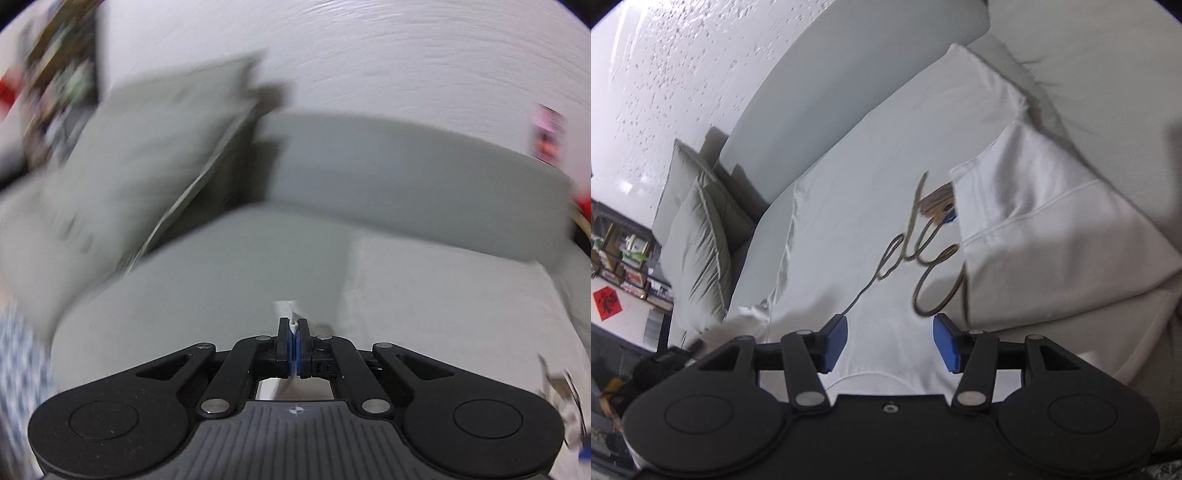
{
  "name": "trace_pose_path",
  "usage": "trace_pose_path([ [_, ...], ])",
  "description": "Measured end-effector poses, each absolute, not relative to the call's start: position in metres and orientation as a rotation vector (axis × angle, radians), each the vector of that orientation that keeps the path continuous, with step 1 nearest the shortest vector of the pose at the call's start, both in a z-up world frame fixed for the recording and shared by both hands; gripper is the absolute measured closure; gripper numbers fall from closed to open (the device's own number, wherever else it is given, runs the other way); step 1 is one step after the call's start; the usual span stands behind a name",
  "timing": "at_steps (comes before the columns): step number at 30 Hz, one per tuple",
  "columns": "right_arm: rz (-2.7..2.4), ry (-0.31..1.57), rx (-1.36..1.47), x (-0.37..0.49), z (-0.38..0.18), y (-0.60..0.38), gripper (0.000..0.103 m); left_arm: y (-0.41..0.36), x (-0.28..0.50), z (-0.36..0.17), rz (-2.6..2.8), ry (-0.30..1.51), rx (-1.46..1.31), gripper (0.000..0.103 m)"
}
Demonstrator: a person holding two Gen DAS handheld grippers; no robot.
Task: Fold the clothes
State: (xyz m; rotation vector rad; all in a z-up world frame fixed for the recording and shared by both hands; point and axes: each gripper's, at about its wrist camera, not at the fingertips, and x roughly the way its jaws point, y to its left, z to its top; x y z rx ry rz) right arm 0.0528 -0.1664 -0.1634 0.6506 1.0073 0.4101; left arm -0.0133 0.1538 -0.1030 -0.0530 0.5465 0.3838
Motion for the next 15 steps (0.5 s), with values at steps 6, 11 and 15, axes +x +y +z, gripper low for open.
trace_pose_path([
  [6, 0.366, 1.002, 0.722, 0.058, -0.168, -0.177, 0.051, 0.042, 0.008, -0.142, 0.135, 0.709, 0.281, 0.083],
  [11, 0.372, 1.001, 0.732, 0.056, -0.167, -0.181, 0.047, 0.032, -0.019, -0.157, 0.015, 0.819, 0.263, 0.067],
  [15, 0.369, 0.977, 0.716, 0.054, -0.163, -0.186, 0.044, 0.067, -0.056, -0.127, 0.030, 0.749, 0.154, 0.054],
])
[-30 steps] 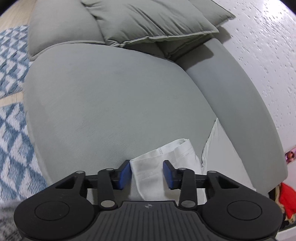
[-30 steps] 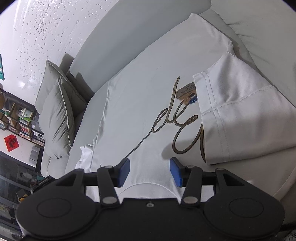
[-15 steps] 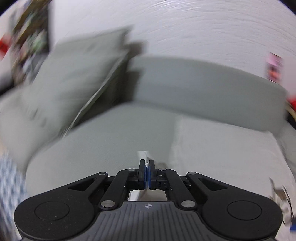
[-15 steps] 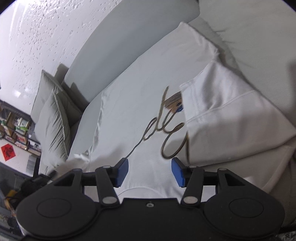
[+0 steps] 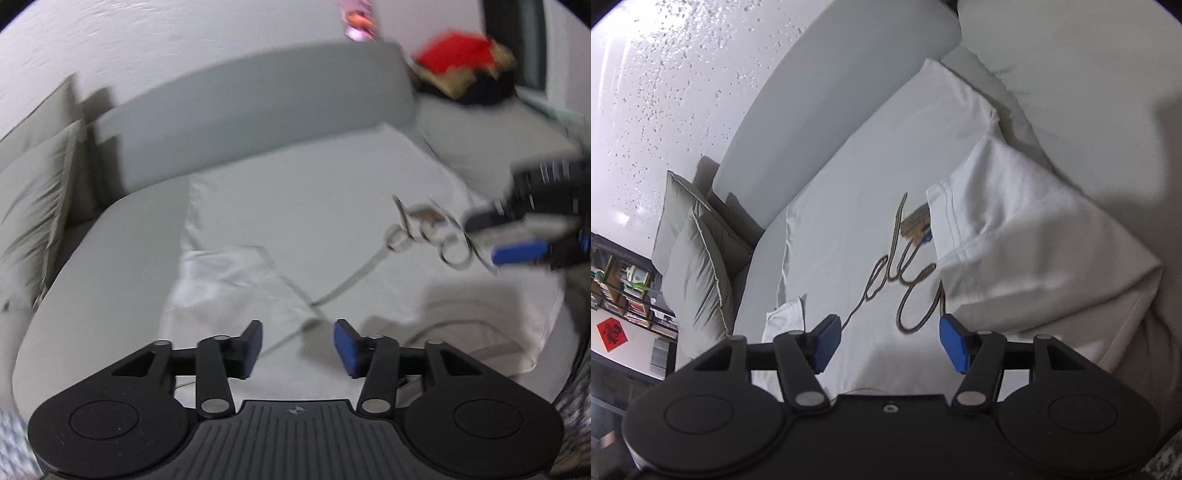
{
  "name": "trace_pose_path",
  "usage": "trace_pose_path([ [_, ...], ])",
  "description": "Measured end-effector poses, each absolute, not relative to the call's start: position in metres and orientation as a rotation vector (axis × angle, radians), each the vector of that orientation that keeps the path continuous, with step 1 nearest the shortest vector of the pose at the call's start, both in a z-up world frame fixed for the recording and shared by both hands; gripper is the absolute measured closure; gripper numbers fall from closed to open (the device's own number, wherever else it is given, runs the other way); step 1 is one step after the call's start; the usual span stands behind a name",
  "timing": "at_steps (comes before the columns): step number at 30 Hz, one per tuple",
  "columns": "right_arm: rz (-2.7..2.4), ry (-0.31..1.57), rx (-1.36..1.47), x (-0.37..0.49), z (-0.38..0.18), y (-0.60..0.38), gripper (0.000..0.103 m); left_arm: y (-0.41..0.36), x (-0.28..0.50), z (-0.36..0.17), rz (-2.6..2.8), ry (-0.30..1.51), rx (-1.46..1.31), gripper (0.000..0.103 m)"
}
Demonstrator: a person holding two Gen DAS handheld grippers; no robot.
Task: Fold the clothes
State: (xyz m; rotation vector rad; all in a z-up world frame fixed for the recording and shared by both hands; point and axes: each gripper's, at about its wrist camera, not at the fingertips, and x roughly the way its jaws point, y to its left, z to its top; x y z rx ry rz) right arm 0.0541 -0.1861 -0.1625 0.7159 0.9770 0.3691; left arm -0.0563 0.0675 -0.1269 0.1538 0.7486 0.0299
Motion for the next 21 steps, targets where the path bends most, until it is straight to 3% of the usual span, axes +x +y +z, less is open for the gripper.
trace_pose_path([
  [3, 0.358, 0.966, 0.715, 0.055, -0.161, -0.188, 0.044, 0.117, -0.064, -0.111, 0.123, 0.714, -0.044, 0.052],
  [4, 0.355, 0.964, 0.718, 0.055, -0.161, -0.189, 0.044, 0.132, -0.061, -0.113, 0.183, 0.723, -0.089, 0.055],
  [5, 0.352, 0.963, 0.721, 0.056, -0.161, -0.189, 0.044, 0.148, -0.057, -0.115, 0.244, 0.733, -0.134, 0.064],
  [7, 0.347, 0.958, 0.714, 0.056, -0.161, -0.188, 0.044, 0.175, -0.048, -0.124, 0.313, 0.772, -0.230, 0.064],
  [13, 0.327, 0.953, 0.665, 0.052, -0.161, -0.187, 0.044, 0.187, -0.035, -0.157, 0.266, 0.923, -0.344, 0.068],
  [15, 0.323, 0.955, 0.670, 0.052, -0.162, -0.189, 0.044, 0.183, -0.041, -0.161, 0.255, 0.924, -0.349, 0.080],
  [16, 0.322, 0.956, 0.673, 0.052, -0.163, -0.189, 0.044, 0.182, -0.044, -0.161, 0.244, 0.917, -0.346, 0.096],
  [17, 0.321, 0.958, 0.676, 0.052, -0.163, -0.190, 0.045, 0.180, -0.046, -0.160, 0.233, 0.909, -0.343, 0.100],
  [21, 0.319, 0.955, 0.654, 0.051, -0.162, -0.187, 0.045, 0.164, -0.053, -0.158, 0.285, 0.935, -0.184, 0.100],
])
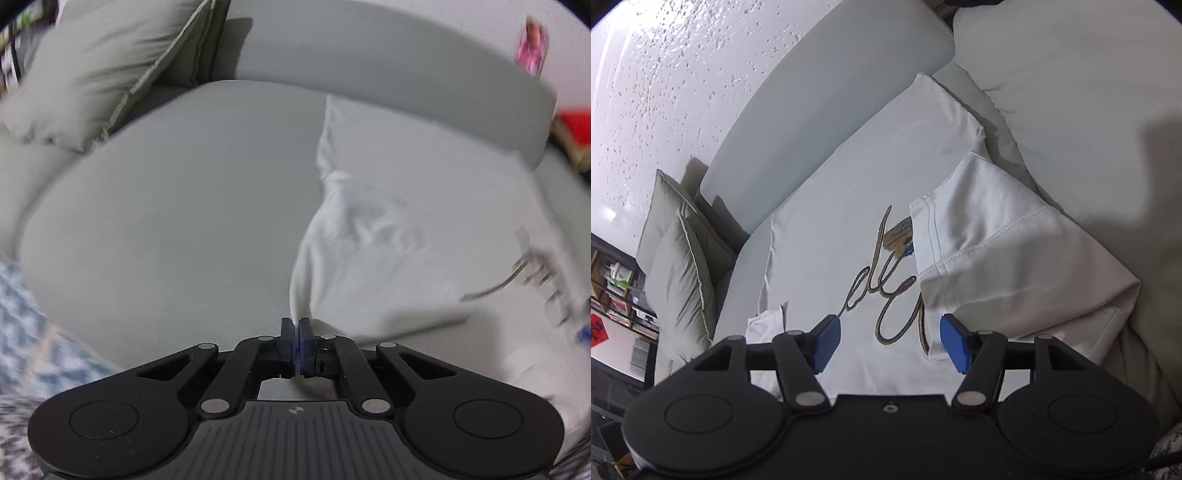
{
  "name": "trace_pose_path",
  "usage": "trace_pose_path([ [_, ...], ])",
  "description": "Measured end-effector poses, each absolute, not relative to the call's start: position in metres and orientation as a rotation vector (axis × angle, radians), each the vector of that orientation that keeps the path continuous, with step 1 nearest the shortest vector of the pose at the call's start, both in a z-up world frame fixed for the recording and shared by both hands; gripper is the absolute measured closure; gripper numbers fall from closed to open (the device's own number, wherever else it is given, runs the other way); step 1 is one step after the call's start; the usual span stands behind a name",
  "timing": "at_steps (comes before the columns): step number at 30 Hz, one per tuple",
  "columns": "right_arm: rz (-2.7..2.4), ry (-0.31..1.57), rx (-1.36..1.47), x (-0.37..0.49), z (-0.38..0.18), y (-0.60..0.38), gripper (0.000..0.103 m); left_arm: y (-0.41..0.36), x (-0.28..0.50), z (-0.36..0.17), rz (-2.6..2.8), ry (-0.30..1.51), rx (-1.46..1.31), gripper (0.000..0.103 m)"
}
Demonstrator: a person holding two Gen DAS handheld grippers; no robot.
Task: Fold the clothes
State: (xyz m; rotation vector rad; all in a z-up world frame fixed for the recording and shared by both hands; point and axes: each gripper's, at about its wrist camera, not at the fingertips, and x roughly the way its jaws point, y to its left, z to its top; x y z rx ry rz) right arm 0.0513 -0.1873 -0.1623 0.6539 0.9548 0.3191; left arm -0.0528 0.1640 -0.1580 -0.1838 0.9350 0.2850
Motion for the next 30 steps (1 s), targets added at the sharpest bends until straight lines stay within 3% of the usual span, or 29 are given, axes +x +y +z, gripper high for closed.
trace_pose_path([
  [3, 0.319, 0.954, 0.642, 0.051, -0.161, -0.187, 0.044, 0.156, -0.051, -0.162, 0.322, 0.972, -0.107, 0.097],
  [5, 0.322, 0.955, 0.643, 0.050, -0.161, -0.188, 0.044, 0.156, -0.055, -0.157, 0.350, 0.959, -0.095, 0.083],
  [11, 0.319, 0.951, 0.644, 0.050, -0.159, -0.193, 0.043, 0.145, -0.063, -0.131, 0.330, 0.788, -0.025, 0.073],
  [17, 0.294, 0.899, 0.587, 0.047, -0.151, -0.196, 0.046, 0.144, -0.032, -0.127, 0.301, 0.767, 0.014, 0.072],
  [20, 0.252, 0.810, 0.521, 0.043, -0.136, -0.201, 0.073, 0.157, -0.020, -0.121, 0.320, 0.768, -0.013, 0.073],
  [27, 0.249, 0.881, 0.532, 0.089, -0.131, -0.223, 0.074, 0.182, 0.031, -0.134, 0.264, 0.823, -0.157, 0.082],
  [29, 0.250, 0.899, 0.501, 0.103, -0.133, -0.224, 0.074, 0.186, 0.046, -0.146, 0.241, 0.850, -0.220, 0.092],
  [30, 0.250, 0.908, 0.486, 0.109, -0.134, -0.224, 0.074, 0.185, 0.051, -0.154, 0.236, 0.880, -0.223, 0.092],
])
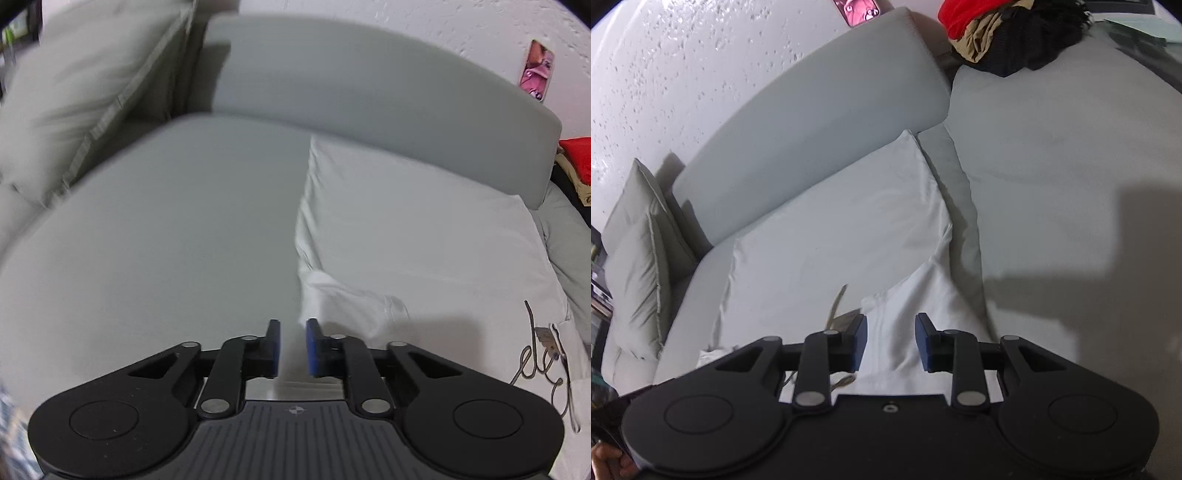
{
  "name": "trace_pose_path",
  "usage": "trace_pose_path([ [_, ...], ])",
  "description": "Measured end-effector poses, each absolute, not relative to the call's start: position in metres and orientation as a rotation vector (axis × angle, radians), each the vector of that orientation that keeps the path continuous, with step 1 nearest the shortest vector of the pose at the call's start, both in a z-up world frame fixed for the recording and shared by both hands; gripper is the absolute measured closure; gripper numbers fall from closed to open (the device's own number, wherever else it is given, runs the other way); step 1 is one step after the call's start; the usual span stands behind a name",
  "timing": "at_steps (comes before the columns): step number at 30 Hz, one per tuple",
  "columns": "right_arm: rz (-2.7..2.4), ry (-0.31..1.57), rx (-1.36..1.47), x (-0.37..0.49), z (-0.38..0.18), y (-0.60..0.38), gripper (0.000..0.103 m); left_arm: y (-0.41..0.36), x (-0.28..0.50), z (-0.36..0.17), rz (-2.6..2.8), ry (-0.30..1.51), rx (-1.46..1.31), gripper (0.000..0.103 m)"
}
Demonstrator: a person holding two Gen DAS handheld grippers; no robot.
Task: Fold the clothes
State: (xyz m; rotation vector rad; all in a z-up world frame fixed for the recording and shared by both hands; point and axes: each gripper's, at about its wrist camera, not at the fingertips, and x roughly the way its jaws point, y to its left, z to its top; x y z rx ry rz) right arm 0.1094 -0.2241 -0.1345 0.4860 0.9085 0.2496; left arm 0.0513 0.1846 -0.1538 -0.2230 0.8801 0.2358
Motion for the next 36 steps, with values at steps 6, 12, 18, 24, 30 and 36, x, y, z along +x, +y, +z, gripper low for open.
trace_pose_path([
  [6, 0.226, 1.029, 0.510, 0.119, -0.166, -0.223, 0.074, 0.148, 0.067, -0.175, 0.213, 0.964, 0.024, 0.096],
  [12, 0.144, 1.001, 0.463, 0.110, -0.161, -0.230, 0.075, 0.150, 0.038, -0.149, 0.235, 0.803, -0.102, 0.090],
  [18, 0.118, 0.877, 0.533, 0.122, -0.150, -0.236, 0.082, 0.146, 0.072, -0.155, 0.214, 0.818, -0.133, 0.090],
  [24, 0.184, 1.058, 0.505, 0.164, -0.182, -0.194, 0.081, 0.125, 0.107, -0.177, 0.222, 0.908, -0.030, 0.095],
  [30, 0.413, 0.999, 0.511, 0.147, -0.163, -0.178, 0.084, 0.096, 0.054, -0.134, -0.060, 0.714, -0.112, 0.080],
  [36, 0.222, 1.002, 0.414, 0.127, -0.166, -0.199, 0.084, 0.087, 0.051, -0.173, 0.032, 0.902, -0.052, 0.090],
])
